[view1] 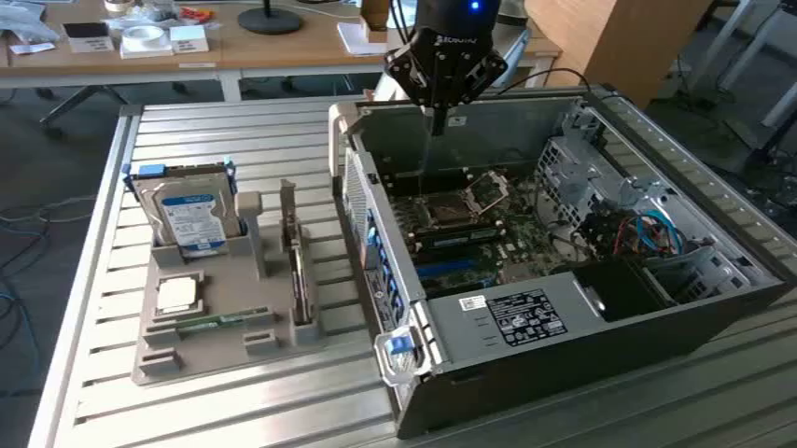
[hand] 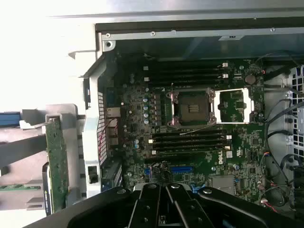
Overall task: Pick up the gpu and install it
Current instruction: 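Reach for the gpu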
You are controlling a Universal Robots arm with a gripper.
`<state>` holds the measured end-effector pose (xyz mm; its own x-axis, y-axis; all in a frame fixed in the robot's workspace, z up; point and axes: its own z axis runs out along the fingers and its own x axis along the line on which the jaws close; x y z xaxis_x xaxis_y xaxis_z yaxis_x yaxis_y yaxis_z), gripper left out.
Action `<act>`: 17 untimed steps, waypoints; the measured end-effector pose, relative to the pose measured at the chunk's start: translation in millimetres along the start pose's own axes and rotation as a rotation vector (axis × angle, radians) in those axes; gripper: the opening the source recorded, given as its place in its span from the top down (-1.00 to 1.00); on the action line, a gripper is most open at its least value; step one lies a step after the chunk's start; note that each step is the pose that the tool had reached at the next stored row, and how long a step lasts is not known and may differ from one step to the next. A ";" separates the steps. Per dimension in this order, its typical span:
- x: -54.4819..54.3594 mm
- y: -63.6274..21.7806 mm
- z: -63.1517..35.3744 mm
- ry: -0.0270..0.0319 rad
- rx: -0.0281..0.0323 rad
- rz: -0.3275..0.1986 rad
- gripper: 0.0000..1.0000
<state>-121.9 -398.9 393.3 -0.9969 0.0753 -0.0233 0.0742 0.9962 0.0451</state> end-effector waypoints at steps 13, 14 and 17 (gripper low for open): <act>1.0 -0.1 0.1 -0.0002 -0.0001 0.000 0.79; 2.0 -0.2 0.0 -0.0001 -0.0001 0.000 0.79; 6.3 -0.5 -0.1 0.0000 0.0000 0.000 0.79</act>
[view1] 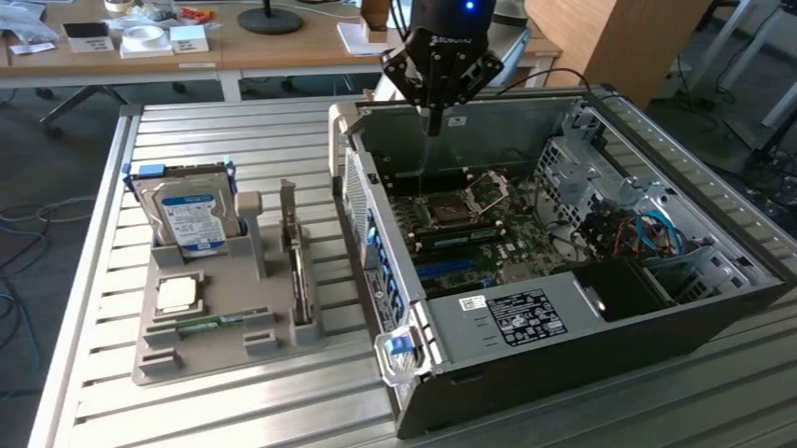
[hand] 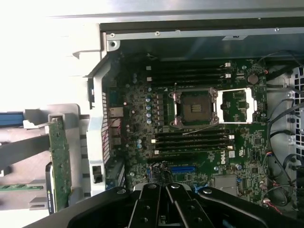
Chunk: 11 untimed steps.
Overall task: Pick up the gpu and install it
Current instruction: 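Reach for the gpu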
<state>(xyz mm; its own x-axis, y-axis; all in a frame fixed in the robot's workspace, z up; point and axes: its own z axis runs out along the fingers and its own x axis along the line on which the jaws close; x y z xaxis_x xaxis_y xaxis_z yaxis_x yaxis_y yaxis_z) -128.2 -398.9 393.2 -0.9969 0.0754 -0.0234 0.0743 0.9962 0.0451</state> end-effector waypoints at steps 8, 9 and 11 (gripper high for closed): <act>16.7 -1.1 -0.4 0.0000 0.0000 0.000 0.79; 19.2 -1.2 -0.5 0.0000 -0.0001 0.000 0.79; 24.3 -1.3 -0.6 0.0000 0.0000 0.000 0.79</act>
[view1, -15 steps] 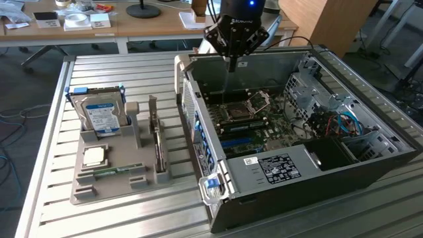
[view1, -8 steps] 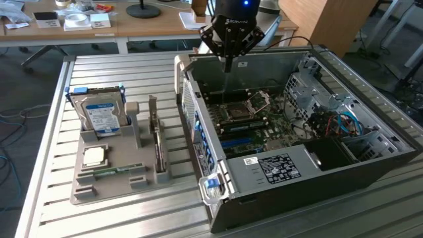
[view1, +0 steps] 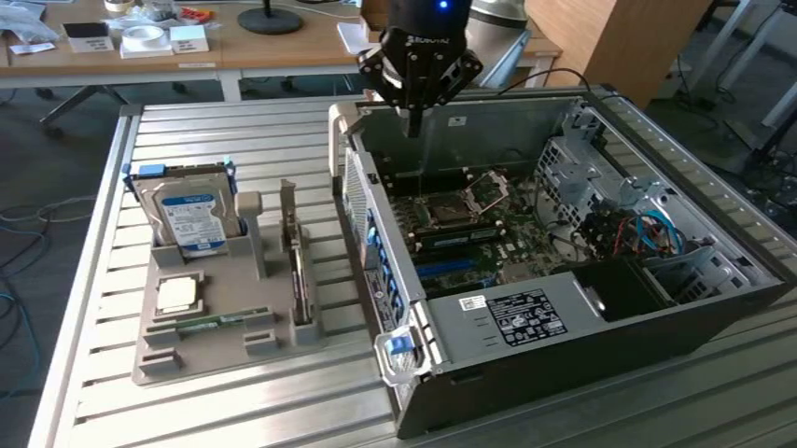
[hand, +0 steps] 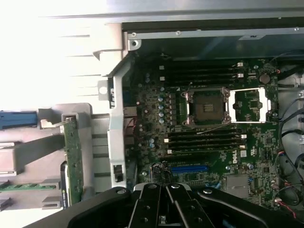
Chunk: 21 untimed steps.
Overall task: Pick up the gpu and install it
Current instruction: 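Reach for the gpu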
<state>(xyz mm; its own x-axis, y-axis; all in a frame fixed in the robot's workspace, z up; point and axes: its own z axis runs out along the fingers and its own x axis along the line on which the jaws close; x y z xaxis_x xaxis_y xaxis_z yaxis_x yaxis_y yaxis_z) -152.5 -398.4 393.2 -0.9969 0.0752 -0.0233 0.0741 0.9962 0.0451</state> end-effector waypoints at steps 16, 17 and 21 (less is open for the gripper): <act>47.0 0.5 -0.8 0.0000 -0.0001 0.000 0.79; 50.1 0.6 -0.9 0.0000 0.0001 0.000 0.79; 62.2 1.3 -0.9 0.0000 0.0000 0.000 0.79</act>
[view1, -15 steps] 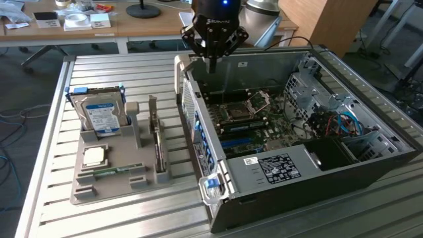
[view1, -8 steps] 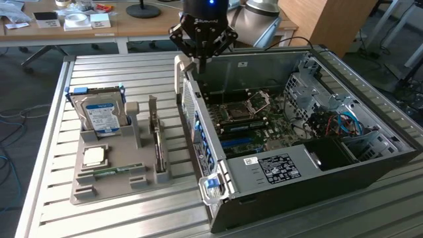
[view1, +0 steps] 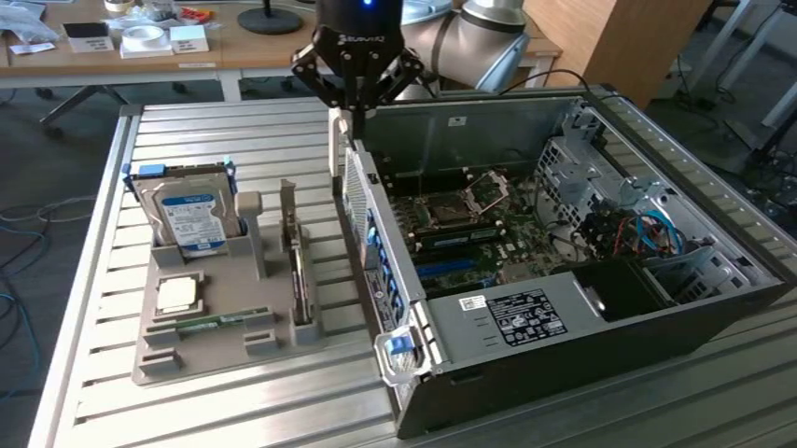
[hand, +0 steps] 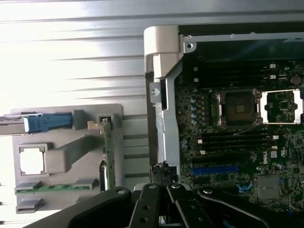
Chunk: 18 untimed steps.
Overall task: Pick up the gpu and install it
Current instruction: 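Reach for the gpu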
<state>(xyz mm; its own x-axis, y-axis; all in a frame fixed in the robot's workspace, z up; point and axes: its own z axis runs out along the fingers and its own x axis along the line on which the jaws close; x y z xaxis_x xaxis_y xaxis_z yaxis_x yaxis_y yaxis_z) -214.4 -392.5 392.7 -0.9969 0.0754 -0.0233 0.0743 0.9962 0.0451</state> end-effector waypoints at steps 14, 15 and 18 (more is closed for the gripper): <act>42.6 2.5 -0.3 0.0000 0.0000 0.000 0.79; 45.6 2.6 -0.3 0.0000 0.0000 0.000 0.79; 54.8 2.9 -0.4 0.0001 0.0000 0.000 0.79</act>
<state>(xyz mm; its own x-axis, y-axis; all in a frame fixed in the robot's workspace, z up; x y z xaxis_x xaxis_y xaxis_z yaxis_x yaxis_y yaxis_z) -268.8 -385.4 392.0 -0.9969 0.0753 -0.0233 0.0742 0.9962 0.0451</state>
